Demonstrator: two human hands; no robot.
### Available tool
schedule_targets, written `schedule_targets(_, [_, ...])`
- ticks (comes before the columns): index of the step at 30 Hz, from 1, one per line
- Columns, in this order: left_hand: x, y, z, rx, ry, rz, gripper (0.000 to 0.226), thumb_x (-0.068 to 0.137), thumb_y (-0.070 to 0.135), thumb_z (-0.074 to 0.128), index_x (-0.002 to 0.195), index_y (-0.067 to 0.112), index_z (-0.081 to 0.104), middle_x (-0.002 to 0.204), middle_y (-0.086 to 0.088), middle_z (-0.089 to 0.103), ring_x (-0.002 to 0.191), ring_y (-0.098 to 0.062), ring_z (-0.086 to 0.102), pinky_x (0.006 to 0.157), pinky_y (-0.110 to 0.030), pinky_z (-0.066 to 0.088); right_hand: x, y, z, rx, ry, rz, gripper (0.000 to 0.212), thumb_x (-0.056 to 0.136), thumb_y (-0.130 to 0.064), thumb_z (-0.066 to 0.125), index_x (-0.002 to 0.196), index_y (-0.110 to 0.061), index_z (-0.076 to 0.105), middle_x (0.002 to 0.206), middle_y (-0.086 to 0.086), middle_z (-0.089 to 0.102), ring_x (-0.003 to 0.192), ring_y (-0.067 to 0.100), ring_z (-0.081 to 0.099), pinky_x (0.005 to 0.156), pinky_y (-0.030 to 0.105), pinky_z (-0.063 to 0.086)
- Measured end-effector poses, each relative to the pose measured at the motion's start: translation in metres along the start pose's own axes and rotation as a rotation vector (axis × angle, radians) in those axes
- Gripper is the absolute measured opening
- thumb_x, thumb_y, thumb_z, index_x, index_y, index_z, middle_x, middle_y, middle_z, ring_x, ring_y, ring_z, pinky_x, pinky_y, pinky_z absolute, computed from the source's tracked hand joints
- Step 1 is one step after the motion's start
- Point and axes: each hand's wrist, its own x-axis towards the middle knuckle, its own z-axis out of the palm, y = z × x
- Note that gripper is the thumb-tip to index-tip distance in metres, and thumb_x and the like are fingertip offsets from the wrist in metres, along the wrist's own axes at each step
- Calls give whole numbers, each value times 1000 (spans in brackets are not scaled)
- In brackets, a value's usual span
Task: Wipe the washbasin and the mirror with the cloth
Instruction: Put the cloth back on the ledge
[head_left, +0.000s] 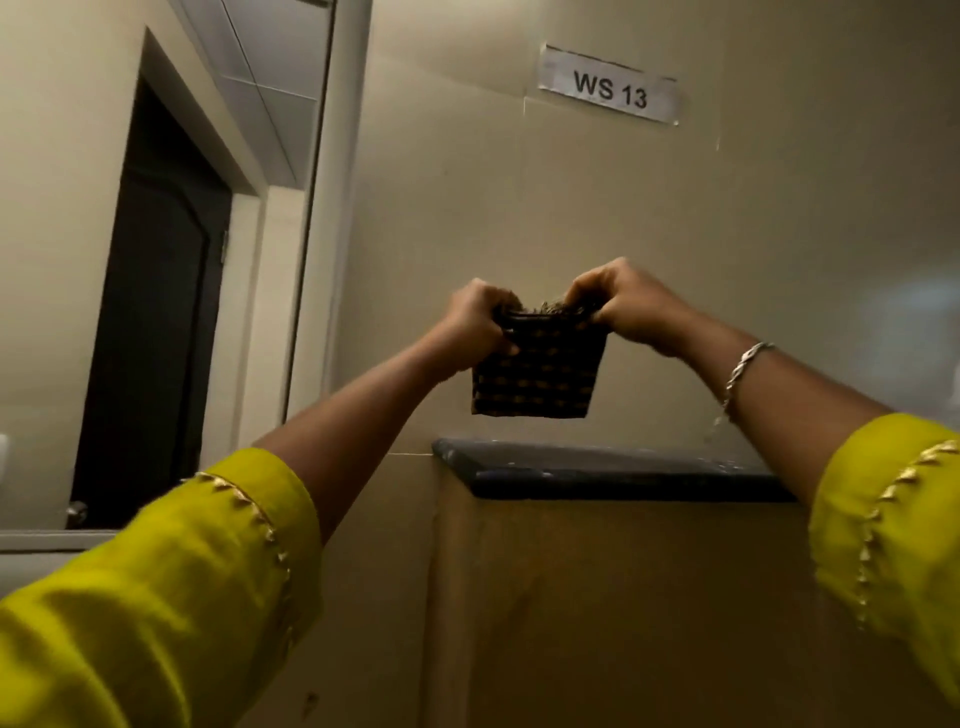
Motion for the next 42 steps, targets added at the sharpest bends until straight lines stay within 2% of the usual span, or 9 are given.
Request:
schedule_targets(8, [-21, -32, 25, 71, -51, -7, 33, 74, -10, 65, 105, 1, 61, 102, -17, 62, 95, -26, 60, 83, -34, 53, -14, 43, 33, -101, 33, -152, 42, 72, 24, 46, 96, -1, 70, 86, 4, 63, 83, 16, 57, 76, 24, 44])
schedule_targets(13, [-36, -23, 21, 142, -182, 49, 24, 77, -7, 64, 100, 1, 62, 80, 2, 56, 68, -7, 54, 56, -11, 47, -37, 45, 27, -4, -62, -183, 41, 75, 23, 49, 89, -10, 69, 77, -3, 64, 76, 12, 59, 76, 27, 49])
schedule_targets(19, [-53, -19, 21, 234, -264, 115, 27, 80, -8, 58, 105, 3, 64, 101, -11, 65, 94, -22, 63, 85, -33, 54, -65, 44, 26, 89, -197, -210, 41, 76, 20, 55, 76, -19, 67, 82, 0, 64, 81, 14, 65, 75, 29, 58])
schedule_targets(28, [-72, -15, 17, 191, -225, 118, 24, 81, -6, 57, 100, 6, 66, 99, -9, 67, 95, -20, 64, 89, -38, 53, -90, 47, 15, 107, -247, -219, 35, 78, 15, 59, 80, -20, 68, 83, 3, 71, 78, 11, 68, 74, 17, 55])
schedule_targets(30, [-77, -11, 16, 203, -237, 121, 21, 82, -3, 58, 99, 5, 66, 99, -11, 67, 95, -21, 64, 88, -39, 53, -96, 48, 15, 46, -266, -251, 26, 81, 1, 64, 83, -24, 69, 85, -3, 71, 80, 8, 67, 74, 16, 53])
schedule_targets(32, [-83, -9, 13, 190, -280, 130, 15, 85, 8, 59, 97, 5, 66, 94, -13, 67, 86, -21, 63, 79, -36, 54, -103, 48, 17, -4, -236, -283, 10, 79, -38, 65, 84, -31, 69, 82, -9, 70, 81, 6, 65, 71, 19, 49])
schedule_targets(35, [-93, -9, 13, 163, -287, 127, 34, 91, 33, 50, 98, 3, 64, 86, -18, 65, 65, -20, 53, 54, -28, 41, -110, 50, 22, 3, -148, -302, 69, 63, -84, 40, 83, -26, 71, 80, -3, 67, 75, 12, 62, 65, 27, 46])
schedule_targets(38, [-108, -15, 18, 132, -191, 163, 46, 85, 41, 41, 101, 5, 64, 85, -6, 62, 69, -15, 55, 58, -27, 42, -113, 50, 29, -6, -83, -356, 81, 66, -87, 30, 86, -20, 71, 86, 2, 69, 75, 14, 64, 68, 34, 48])
schedule_targets(42, [-139, -26, 16, 104, -74, 215, 51, 84, 47, 42, 114, 10, 59, 107, -7, 63, 97, -13, 58, 79, -23, 51, -118, 42, 39, -47, 17, -425, 81, 75, -79, 29, 94, -12, 71, 88, 4, 67, 77, 18, 63, 68, 16, 43])
